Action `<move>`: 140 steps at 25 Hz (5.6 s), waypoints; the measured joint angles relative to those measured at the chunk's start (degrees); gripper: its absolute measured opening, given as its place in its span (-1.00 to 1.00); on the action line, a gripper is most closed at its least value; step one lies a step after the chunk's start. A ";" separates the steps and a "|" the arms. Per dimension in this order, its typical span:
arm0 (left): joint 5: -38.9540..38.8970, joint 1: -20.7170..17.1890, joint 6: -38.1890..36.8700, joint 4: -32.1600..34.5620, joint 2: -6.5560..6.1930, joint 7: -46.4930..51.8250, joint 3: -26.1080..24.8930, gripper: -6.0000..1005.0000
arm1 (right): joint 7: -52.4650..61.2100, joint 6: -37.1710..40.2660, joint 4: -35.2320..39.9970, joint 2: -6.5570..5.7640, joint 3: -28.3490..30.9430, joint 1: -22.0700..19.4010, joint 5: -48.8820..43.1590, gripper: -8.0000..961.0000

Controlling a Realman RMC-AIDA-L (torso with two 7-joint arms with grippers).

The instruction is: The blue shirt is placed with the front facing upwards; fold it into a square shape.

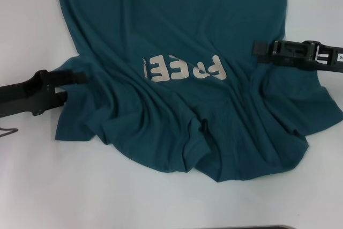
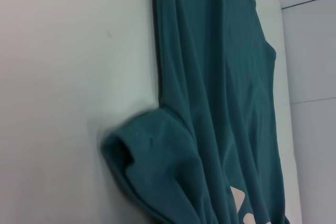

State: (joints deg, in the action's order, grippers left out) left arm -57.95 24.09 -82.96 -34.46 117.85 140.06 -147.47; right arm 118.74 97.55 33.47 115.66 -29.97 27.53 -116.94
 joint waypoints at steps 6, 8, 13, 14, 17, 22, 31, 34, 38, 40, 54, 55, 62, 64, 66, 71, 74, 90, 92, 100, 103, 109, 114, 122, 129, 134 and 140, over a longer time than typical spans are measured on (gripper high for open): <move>-0.22 -0.48 -0.33 -0.11 -0.23 0.01 -0.18 0.23 | 0.27 0.08 -0.04 -0.09 0.09 0.02 0.02 0.95; -0.27 -0.55 -0.56 -0.20 -0.25 -0.15 -0.18 0.07 | 0.51 0.04 -0.06 -0.09 0.08 0.06 -0.08 0.95; -0.18 -0.57 -1.01 -0.28 -0.26 -0.63 0.11 -0.47 | 0.59 -0.13 -0.08 -0.09 0.09 0.02 -0.17 0.95; -0.12 -0.52 -1.04 -0.29 -0.26 -0.68 0.19 -0.62 | 0.63 -0.13 -0.08 -0.10 0.09 0.02 -0.18 0.95; -0.06 -0.42 -1.15 -0.32 -0.33 -0.74 0.23 -0.80 | 0.75 -0.10 -0.08 -0.21 0.09 -0.03 -0.21 0.95; -0.02 -0.72 -1.30 -0.47 -1.26 -0.76 0.25 -0.93 | 1.32 -0.05 -0.08 -0.41 0.08 -0.05 -0.22 0.95; -0.12 -2.14 -1.26 -0.55 -4.65 -0.15 -0.61 -0.93 | 1.54 -0.17 -0.08 -0.44 0.08 -0.09 -0.22 0.95; 0.16 -2.33 -1.30 -0.60 -5.96 -0.01 -1.07 -0.93 | 1.88 -0.17 -0.07 -0.50 0.09 -0.06 -0.22 0.95; 0.37 -2.55 -1.34 -0.61 -7.88 0.55 -1.23 -0.93 | 2.49 -0.17 -0.07 -0.60 0.08 0.05 -0.22 0.95; 0.40 -2.58 -1.39 -0.61 -8.94 0.97 -1.18 -0.93 | 2.82 -0.18 -0.07 -0.67 0.02 0.12 -0.22 0.95; 7.13 -0.86 -8.90 -9.25 -10.54 7.81 -1.87 -0.93 | 2.98 -0.21 -0.07 -0.73 -0.17 0.26 -0.29 0.95; 7.13 -0.41 -10.29 -9.69 -10.21 8.01 -2.25 -0.93 | 2.98 -0.21 -0.07 -0.74 -0.26 0.34 -0.34 0.95; 7.65 3.52 -16.67 -12.54 -9.17 11.63 -1.61 -0.93 | 2.81 -0.64 -0.08 -0.79 -0.38 0.31 -0.53 0.95; 7.67 4.62 -17.72 -13.98 -8.11 12.41 -1.41 -0.93 | 2.66 -1.11 -0.07 -0.79 -0.43 0.02 -0.58 0.95; 7.71 5.79 -18.75 -15.37 -6.79 12.91 -1.25 -0.93 | 2.62 -1.41 -0.07 -0.79 -0.46 -0.15 -0.62 0.95; 7.77 8.48 -19.18 -16.74 -4.15 14.21 1.64 -0.93 | 2.56 -1.59 -0.08 -0.93 -0.49 -0.31 -0.71 0.95; 7.77 9.76 -18.00 -16.54 -3.00 14.44 2.64 -0.93 | 2.49 -1.66 -0.07 -0.95 -0.53 -0.10 -1.12 0.95; 7.22 14.83 -6.68 -2.92 -3.33 12.52 2.82 -0.81 | 2.41 -2.52 -0.15 -0.78 -0.60 0.33 -2.07 0.95; 7.31 14.96 -6.68 -2.72 -3.33 12.79 2.98 -0.77 | 2.38 -2.58 -0.16 -0.79 -0.72 0.32 -2.07 0.95; 7.78 15.38 -7.73 -5.11 -3.15 14.67 6.19 -0.29 | 2.63 -2.88 -0.17 -0.94 -1.16 0.44 -2.07 0.95; 7.87 15.52 -9.23 -8.92 -2.46 16.06 9.00 -0.10 | 2.83 -3.35 -0.17 -1.06 -1.27 0.43 -2.08 0.95; 8.04 15.83 -9.74 -11.47 -2.26 17.93 13.25 0.53 | 2.91 -3.94 -0.17 -1.23 -1.66 0.36 -2.15 0.95; 7.36 16.34 -9.59 -11.44 -1.60 17.43 14.36 0.69 | 2.96 -4.42 -0.17 -1.30 -1.83 0.34 -2.16 0.95; 1.11 16.39 -12.95 -11.32 -0.43 13.83 13.59 0.89 | 2.99 -4.66 -0.16 -1.33 -1.89 0.59 -2.16 0.95; 1.65 13.89 -11.08 -11.14 -2.38 15.59 12.97 0.89 | 2.99 -4.66 -0.16 -1.31 -1.94 0.59 -2.15 0.95; 5.75 12.87 -6.04 -9.35 -2.86 17.00 13.01 0.89 | 3.06 -4.65 -0.17 -1.31 -1.94 0.64 -2.15 0.95; 6.68 12.19 -1.53 -8.27 -2.25 17.17 13.51 0.89 | 3.66 -4.68 -0.16 -1.39 -1.94 0.61 -2.15 0.95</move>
State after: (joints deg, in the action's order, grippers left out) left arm -51.27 36.28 -84.49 -42.73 115.61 157.23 -133.96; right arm 122.40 92.87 33.31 114.27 -31.91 28.14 -119.09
